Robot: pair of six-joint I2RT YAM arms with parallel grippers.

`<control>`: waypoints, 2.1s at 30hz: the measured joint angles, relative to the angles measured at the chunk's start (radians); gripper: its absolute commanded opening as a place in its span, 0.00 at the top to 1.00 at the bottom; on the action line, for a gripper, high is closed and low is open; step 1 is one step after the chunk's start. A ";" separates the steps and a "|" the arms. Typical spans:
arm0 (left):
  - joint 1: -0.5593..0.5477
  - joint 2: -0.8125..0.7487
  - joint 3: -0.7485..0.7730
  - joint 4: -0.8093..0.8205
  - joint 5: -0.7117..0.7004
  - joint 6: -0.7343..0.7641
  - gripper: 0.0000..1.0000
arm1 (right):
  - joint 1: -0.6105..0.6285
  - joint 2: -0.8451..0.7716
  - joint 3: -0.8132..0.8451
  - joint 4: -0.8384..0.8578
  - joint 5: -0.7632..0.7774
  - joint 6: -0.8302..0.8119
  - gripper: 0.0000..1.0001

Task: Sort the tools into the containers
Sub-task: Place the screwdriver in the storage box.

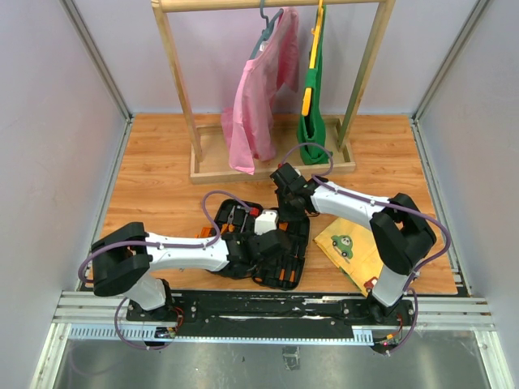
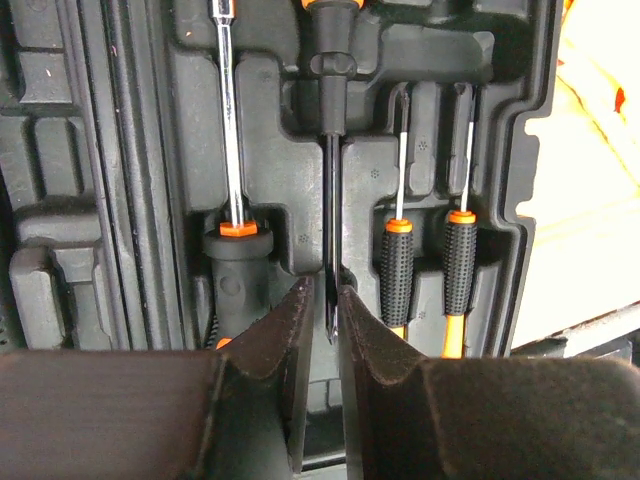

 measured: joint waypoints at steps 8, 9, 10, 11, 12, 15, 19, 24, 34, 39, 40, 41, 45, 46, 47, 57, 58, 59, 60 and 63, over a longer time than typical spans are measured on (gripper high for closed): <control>0.000 0.000 0.000 0.000 0.013 0.010 0.87 | 0.000 0.004 0.005 -0.003 -0.002 -0.003 0.87; 0.000 0.000 0.000 0.001 0.015 0.012 0.87 | 0.000 0.005 0.006 -0.004 -0.003 -0.004 0.88; 0.000 0.000 0.000 0.001 0.018 0.013 0.87 | 0.000 0.005 0.006 -0.005 -0.003 -0.005 0.88; 0.000 0.000 0.000 0.001 0.020 0.015 0.88 | 0.000 0.005 0.006 -0.005 -0.003 -0.005 0.88; 0.000 0.002 0.001 0.001 0.022 0.016 0.88 | 0.000 0.005 0.006 -0.005 -0.003 -0.005 0.88; -0.001 0.011 0.005 0.001 0.028 0.019 0.90 | 0.000 0.005 0.006 -0.005 -0.003 -0.005 0.88; -0.004 0.024 0.015 -0.003 0.029 0.023 0.96 | 0.000 0.006 0.006 -0.005 -0.003 -0.005 0.89; -0.008 0.038 0.035 -0.029 0.028 0.018 1.00 | 0.000 0.006 0.006 -0.005 -0.003 -0.007 0.90; -0.022 0.073 0.060 -0.050 0.017 -0.011 1.00 | 0.000 0.018 0.017 -0.015 -0.002 -0.018 0.94; -0.031 0.091 0.058 -0.039 0.005 -0.040 1.00 | -0.001 0.024 0.021 -0.019 -0.002 -0.031 0.96; -0.033 0.093 0.057 -0.035 0.003 -0.045 1.00 | -0.006 0.024 0.021 -0.019 -0.002 -0.032 0.96; -0.034 0.095 0.056 -0.032 0.003 -0.048 1.00 | -0.006 0.024 0.021 -0.020 -0.002 -0.032 0.96; -0.039 0.108 0.041 0.002 0.000 -0.069 1.00 | -0.007 0.026 0.021 -0.019 -0.002 -0.037 0.97; -0.039 0.108 0.037 0.006 0.000 -0.072 1.00 | -0.007 0.026 0.021 -0.019 -0.002 -0.038 0.97; -0.039 0.109 0.034 0.013 0.000 -0.075 1.00 | -0.007 0.026 0.021 -0.019 -0.002 -0.039 0.97; -0.048 0.074 0.022 0.043 -0.019 -0.074 0.99 | -0.007 0.020 0.022 -0.019 -0.008 -0.056 0.95; -0.050 0.070 0.022 0.042 -0.024 -0.067 0.99 | -0.007 0.019 0.022 -0.020 -0.011 -0.060 0.94; -0.051 0.065 0.023 0.038 -0.030 -0.060 0.97 | -0.011 0.018 0.023 -0.020 -0.015 -0.063 0.93; -0.053 0.062 0.029 0.025 -0.039 -0.049 0.96 | -0.014 0.016 0.023 -0.021 -0.021 -0.066 0.92; -0.063 0.043 0.071 -0.042 -0.063 -0.001 0.90 | -0.017 0.009 0.026 -0.026 -0.034 -0.078 0.84</control>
